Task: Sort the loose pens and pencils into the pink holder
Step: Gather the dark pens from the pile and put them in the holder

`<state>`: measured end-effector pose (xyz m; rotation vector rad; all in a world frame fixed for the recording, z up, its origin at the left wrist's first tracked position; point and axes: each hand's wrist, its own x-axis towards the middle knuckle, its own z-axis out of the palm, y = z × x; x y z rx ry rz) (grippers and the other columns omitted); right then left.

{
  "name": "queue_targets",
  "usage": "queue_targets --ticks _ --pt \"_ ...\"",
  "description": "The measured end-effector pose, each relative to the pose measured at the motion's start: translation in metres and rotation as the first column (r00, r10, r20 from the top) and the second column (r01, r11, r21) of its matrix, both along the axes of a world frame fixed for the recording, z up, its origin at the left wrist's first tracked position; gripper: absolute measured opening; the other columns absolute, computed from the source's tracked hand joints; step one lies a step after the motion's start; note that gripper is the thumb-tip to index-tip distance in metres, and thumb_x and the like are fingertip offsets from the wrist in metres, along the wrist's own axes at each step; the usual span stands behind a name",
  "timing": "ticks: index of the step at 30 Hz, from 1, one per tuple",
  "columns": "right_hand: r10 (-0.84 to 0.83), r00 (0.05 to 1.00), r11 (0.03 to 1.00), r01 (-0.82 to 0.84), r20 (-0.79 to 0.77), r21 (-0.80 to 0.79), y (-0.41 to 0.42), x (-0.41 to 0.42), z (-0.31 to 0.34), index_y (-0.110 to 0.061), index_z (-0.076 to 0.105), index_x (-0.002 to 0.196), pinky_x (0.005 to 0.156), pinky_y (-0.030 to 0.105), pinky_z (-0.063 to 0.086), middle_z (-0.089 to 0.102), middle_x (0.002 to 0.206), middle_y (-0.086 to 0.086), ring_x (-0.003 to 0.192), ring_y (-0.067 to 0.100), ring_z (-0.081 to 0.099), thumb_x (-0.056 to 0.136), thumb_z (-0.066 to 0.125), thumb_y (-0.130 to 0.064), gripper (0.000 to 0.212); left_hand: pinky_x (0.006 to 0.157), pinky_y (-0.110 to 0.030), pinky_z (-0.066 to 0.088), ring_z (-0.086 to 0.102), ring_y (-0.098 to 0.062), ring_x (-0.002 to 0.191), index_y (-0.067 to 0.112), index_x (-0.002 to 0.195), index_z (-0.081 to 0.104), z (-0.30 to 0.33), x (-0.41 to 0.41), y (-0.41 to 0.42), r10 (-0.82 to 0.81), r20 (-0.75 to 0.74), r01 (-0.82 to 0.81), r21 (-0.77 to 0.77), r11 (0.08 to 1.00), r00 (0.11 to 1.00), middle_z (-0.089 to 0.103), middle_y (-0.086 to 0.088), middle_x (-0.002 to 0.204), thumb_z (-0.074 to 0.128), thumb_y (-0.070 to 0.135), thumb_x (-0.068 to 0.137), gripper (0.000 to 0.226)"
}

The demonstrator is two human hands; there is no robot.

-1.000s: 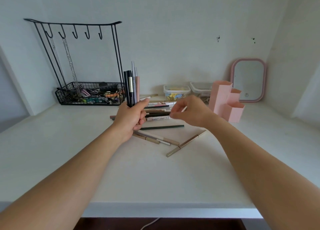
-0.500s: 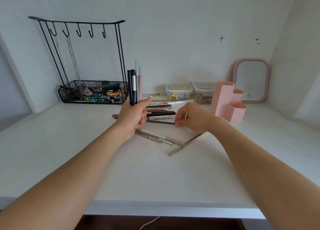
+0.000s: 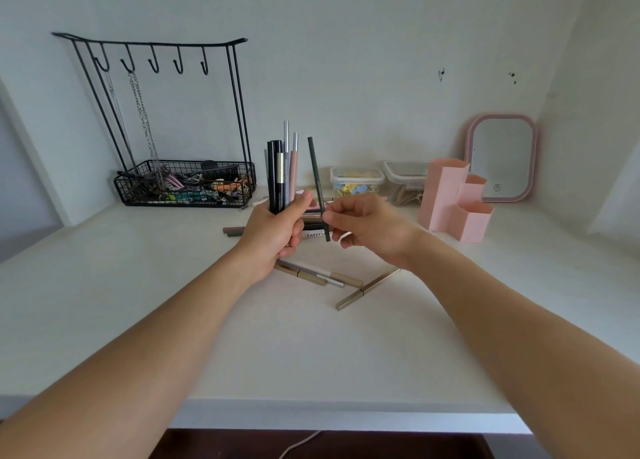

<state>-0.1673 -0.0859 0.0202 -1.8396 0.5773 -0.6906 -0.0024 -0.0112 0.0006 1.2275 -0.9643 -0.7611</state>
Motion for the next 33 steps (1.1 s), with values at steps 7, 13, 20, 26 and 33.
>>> queue_targets --ticks 7,13,20,26,33 --pt "-0.042 0.994 0.990 0.055 0.098 -0.128 0.010 0.018 -0.016 0.007 0.072 0.092 0.053 0.019 0.050 0.069 0.069 0.005 0.058 0.012 0.061 0.090 0.067 -0.001 0.010 0.038 -0.021 0.030 0.052 -0.020 0.051 0.027 0.074 0.075 -0.005 -0.005 0.001 -0.014 0.180 0.025 -0.055 0.998 0.984 0.064 -0.014 0.062 0.083 0.041 0.077 0.017" --pt "-0.121 0.990 0.989 0.126 0.067 -0.074 -0.009 0.011 -0.010 -0.012 0.076 0.096 0.067 0.024 0.053 0.073 0.084 -0.003 0.075 0.008 0.065 0.086 0.075 -0.018 0.011 0.036 -0.022 0.036 0.060 -0.018 0.048 0.014 0.079 0.065 -0.003 -0.003 -0.004 0.131 0.117 -0.126 -0.055 0.991 0.984 0.061 -0.002 0.052 0.071 0.028 0.089 0.018" --pt "-0.409 0.842 0.759 0.100 -0.352 -0.643 -0.033 0.004 -0.030 -0.033 0.060 0.133 0.098 0.030 0.043 0.065 0.131 -0.001 0.120 0.021 0.057 0.092 0.063 -0.035 0.041 0.035 -0.019 0.031 0.052 -0.011 0.045 0.014 0.085 0.059 0.002 0.005 -0.001 0.074 -0.087 -0.076 -0.018 0.997 0.994 0.052 0.004 0.049 0.073 0.031 0.092 0.023" --pt "-0.475 0.843 0.743 0.230 -0.253 -0.628 -0.036 0.004 -0.025 -0.028 0.078 0.096 0.071 0.025 0.042 0.068 0.091 -0.007 0.087 0.016 0.061 0.081 0.077 -0.032 0.016 0.035 -0.018 0.019 0.034 -0.009 0.043 0.015 0.115 0.058 -0.001 0.008 -0.004 0.036 -0.078 -0.038 -0.027 0.999 0.996 0.040 0.006 0.050 0.072 0.033 0.092 0.033" --pt "-0.474 0.865 0.784 0.329 -0.166 -0.527 -0.037 -0.004 -0.011 -0.019 0.080 0.089 0.050 0.011 0.033 0.061 0.073 -0.002 0.060 0.006 0.046 0.077 0.083 -0.027 0.014 0.036 -0.018 0.022 0.032 -0.010 0.047 0.018 0.110 0.058 -0.003 0.008 -0.004 0.042 -0.045 -0.044 -0.045 0.998 0.998 0.039 0.007 0.053 0.074 0.039 0.089 0.034"
